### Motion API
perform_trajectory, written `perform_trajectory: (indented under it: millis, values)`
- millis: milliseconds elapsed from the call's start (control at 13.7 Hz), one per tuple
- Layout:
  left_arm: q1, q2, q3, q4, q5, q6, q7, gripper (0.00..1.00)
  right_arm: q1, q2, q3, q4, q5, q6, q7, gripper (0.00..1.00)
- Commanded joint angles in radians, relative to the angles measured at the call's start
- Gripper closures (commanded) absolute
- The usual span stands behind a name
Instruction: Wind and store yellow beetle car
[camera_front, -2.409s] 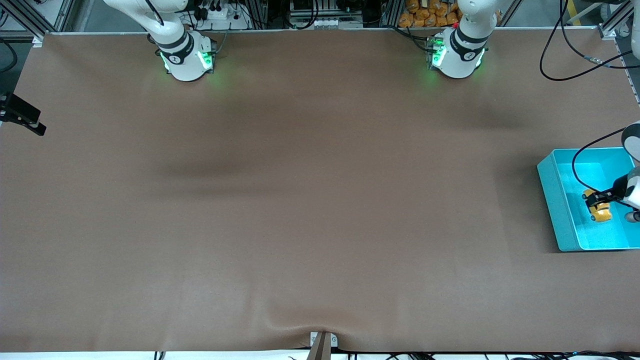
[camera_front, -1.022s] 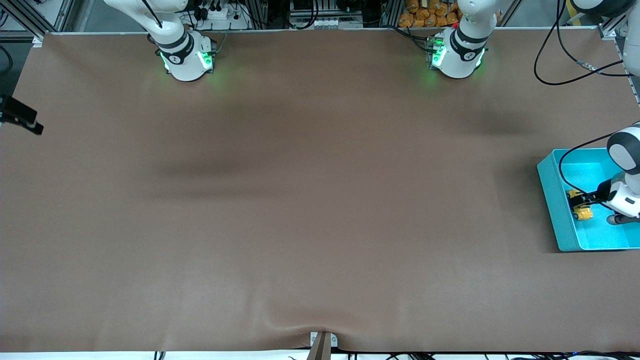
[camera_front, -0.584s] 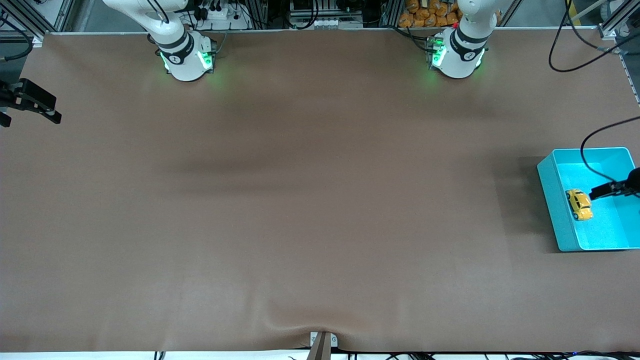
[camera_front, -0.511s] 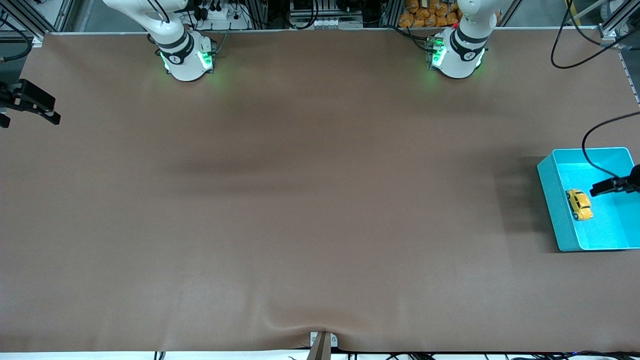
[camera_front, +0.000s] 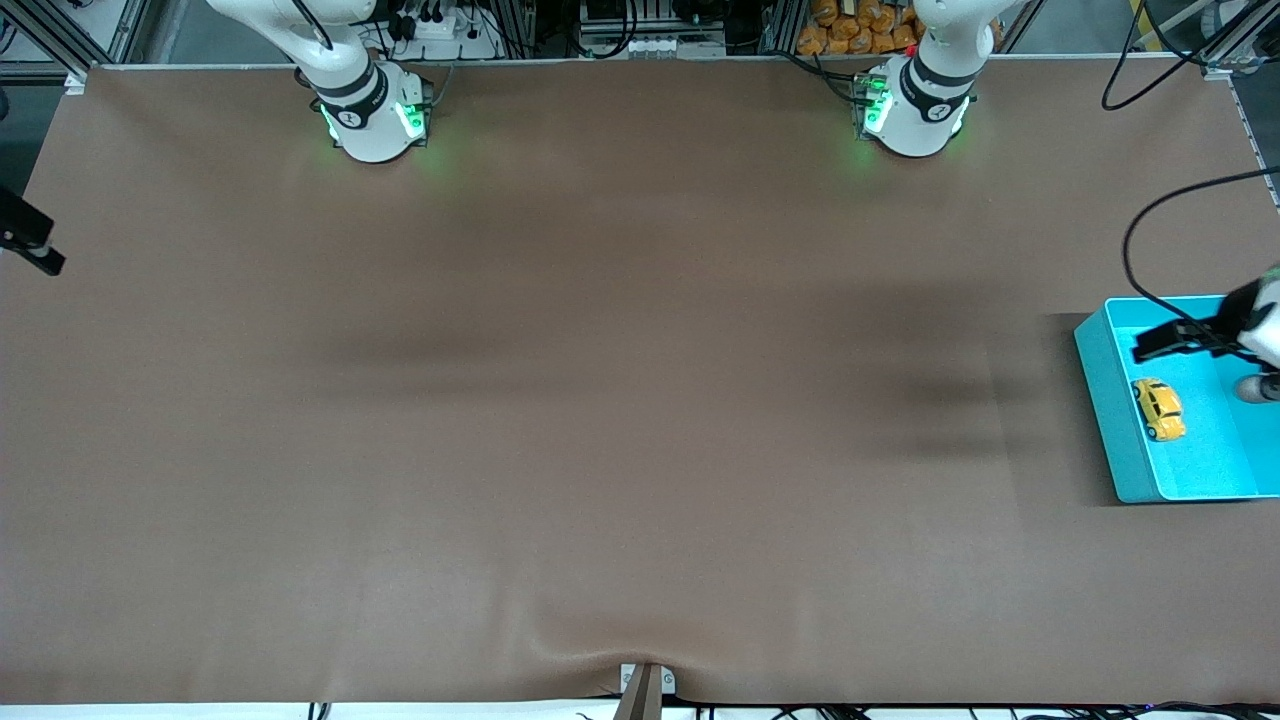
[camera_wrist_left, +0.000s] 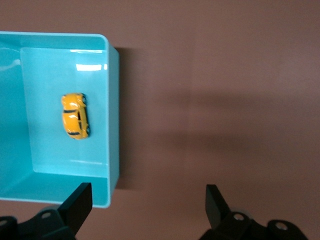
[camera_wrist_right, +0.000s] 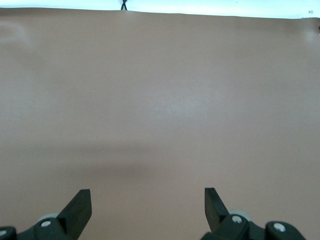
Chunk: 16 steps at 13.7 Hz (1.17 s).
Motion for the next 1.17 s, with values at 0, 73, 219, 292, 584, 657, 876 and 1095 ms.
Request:
perform_trajectory:
  millis: [0,73,219,292,584,657,876,1095]
  values:
    - [-0.098,-0.094,0.028,-0.022,-0.019,-0.070,-0.073,0.00,-0.037,0.008,0.010,0.024,-0.002,-0.009,-0.046,0.00]
    - [-0.142,-0.116,0.045,-0.020,-0.022,-0.084,-0.105,0.00,-0.035,0.005,0.012,0.027,0.001,-0.009,-0.042,0.00]
    - [-0.215,-0.160,0.080,-0.019,-0.065,-0.114,-0.158,0.00,-0.021,0.002,0.024,0.043,0.007,-0.040,-0.040,0.00]
    - [-0.251,-0.178,0.103,-0.017,-0.077,-0.130,-0.172,0.00,0.003,-0.001,0.023,0.070,0.016,-0.099,-0.019,0.00]
    - [-0.361,-0.179,0.158,0.082,-0.079,-0.255,-0.181,0.00,0.067,0.011,0.020,0.153,0.076,-0.175,0.115,0.00]
    - [-0.361,-0.180,0.157,0.087,-0.082,-0.260,-0.181,0.00,0.084,0.015,0.018,0.153,0.076,-0.177,0.115,0.00]
    - [-0.359,-0.188,0.158,0.099,-0.142,-0.262,-0.219,0.00,0.140,0.042,0.018,0.150,0.079,-0.178,0.112,0.00]
    - [-0.391,-0.185,0.163,0.122,-0.136,-0.277,-0.222,0.00,0.183,0.029,0.021,0.153,0.079,-0.222,0.116,0.00]
